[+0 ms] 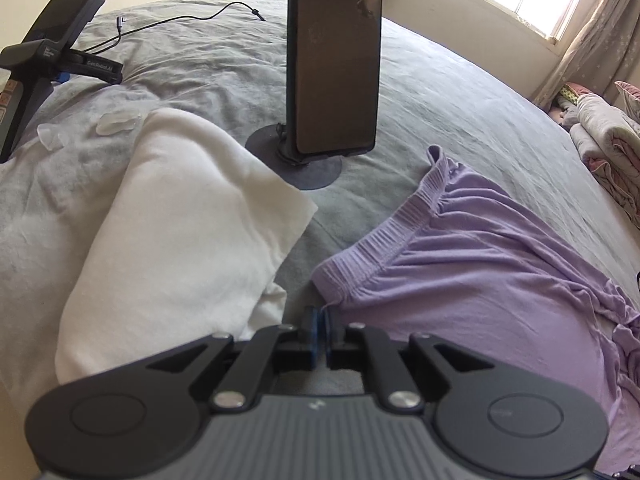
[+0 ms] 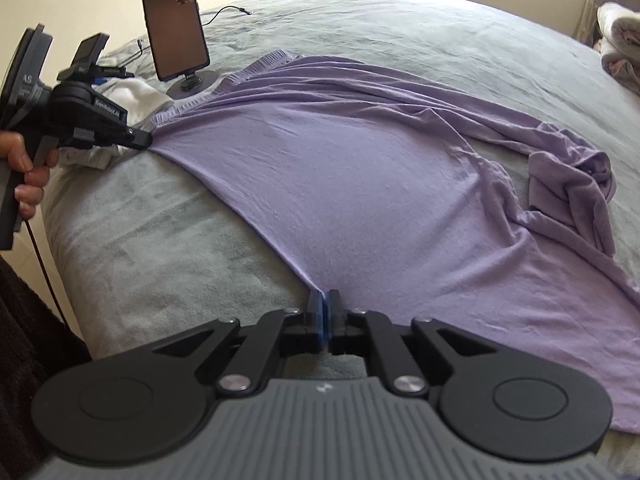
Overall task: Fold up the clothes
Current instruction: 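Open both grippers and release the sweatshirt onto the bed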
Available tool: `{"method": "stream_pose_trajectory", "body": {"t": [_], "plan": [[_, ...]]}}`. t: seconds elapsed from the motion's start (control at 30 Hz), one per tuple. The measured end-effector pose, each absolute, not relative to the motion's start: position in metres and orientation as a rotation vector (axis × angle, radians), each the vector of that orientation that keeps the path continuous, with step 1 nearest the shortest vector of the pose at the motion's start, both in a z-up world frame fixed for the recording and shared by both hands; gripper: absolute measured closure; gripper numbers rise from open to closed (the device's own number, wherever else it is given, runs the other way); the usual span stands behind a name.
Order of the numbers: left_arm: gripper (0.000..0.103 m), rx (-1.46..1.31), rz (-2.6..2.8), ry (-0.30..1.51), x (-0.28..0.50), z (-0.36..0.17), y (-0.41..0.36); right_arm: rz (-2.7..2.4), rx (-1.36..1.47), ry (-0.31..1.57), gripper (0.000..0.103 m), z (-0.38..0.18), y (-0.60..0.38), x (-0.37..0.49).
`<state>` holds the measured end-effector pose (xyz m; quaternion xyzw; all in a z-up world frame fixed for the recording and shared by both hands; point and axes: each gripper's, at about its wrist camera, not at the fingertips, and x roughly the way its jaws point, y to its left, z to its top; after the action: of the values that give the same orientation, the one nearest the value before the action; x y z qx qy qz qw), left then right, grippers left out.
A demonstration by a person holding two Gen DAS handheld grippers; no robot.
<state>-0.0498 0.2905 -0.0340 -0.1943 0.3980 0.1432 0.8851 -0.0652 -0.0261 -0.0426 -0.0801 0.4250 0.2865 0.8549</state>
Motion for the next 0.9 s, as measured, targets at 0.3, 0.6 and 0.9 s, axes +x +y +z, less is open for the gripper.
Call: {"method": "stream_pose_trajectory", "body": {"t": [0.3, 0.6, 0.9], "plan": [[0.055, -0.353, 0.315, 0.811, -0.043, -0.008, 0.267, 0.575, -0.06, 0.909, 0.068, -0.019, -0.063, -0.062], [0.045, -0.26, 0.14, 0.833, -0.023, 0.008, 0.184, 0.419, -0.01, 0.881, 0.068, -0.003, -0.143, -0.046], [0.042, -0.168, -0.057, 0.859, 0.0, 0.02, 0.096, 0.236, 0.028, 0.813, 0.068, 0.004, -0.235, -0.03]]}}
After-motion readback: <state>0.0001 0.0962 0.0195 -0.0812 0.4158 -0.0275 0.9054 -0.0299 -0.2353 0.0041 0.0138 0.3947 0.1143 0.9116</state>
